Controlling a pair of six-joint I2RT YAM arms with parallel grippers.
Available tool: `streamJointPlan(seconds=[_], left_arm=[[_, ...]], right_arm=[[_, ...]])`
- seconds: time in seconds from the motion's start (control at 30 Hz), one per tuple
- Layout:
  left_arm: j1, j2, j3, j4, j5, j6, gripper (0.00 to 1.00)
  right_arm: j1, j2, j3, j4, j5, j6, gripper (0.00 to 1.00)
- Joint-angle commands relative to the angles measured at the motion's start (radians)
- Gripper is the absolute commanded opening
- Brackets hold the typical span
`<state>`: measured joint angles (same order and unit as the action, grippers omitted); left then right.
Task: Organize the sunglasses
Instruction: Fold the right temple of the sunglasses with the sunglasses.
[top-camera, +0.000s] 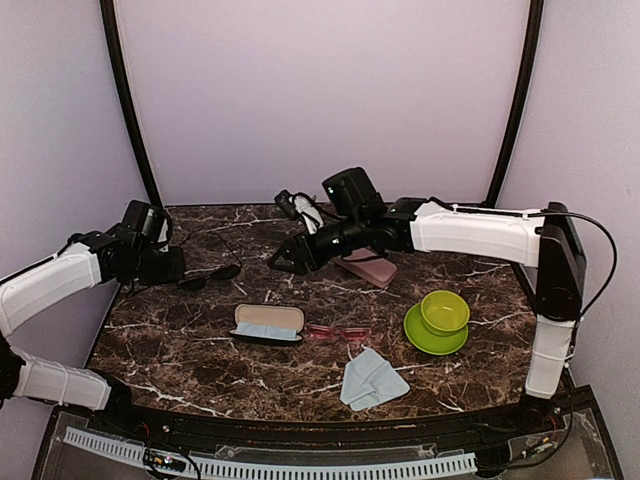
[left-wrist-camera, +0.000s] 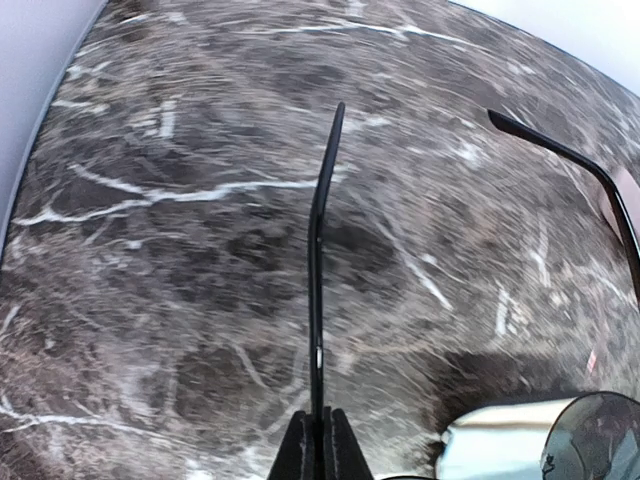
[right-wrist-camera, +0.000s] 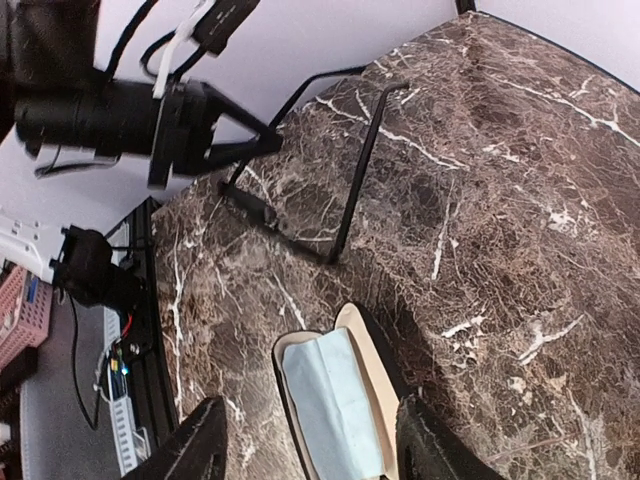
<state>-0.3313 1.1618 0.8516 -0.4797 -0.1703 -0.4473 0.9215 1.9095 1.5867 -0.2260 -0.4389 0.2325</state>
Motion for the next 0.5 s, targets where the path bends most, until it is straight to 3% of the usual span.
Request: streamJointPlan(seconds=[0.0, 0.2, 0.47], left_arm=[[-0.091, -0.032, 0.016, 0.020, 0.013, 0.003, 0.00], [-0.183, -0.036, 0.018, 0.064, 0.017, 0.010, 0.00], [-0.239, -0.022, 0.018, 0.101, 0.027, 0.040, 0.00]], right_arm=[[-0.009, 0.048, 0.095, -0.054, 0.054, 0.028, 0.62], [-0.032, 0.067, 0.098, -0.028, 0.005, 0.097, 0.61], [-0.032, 0.087, 0.087, 0.019, -0.044, 0.157, 0.41]])
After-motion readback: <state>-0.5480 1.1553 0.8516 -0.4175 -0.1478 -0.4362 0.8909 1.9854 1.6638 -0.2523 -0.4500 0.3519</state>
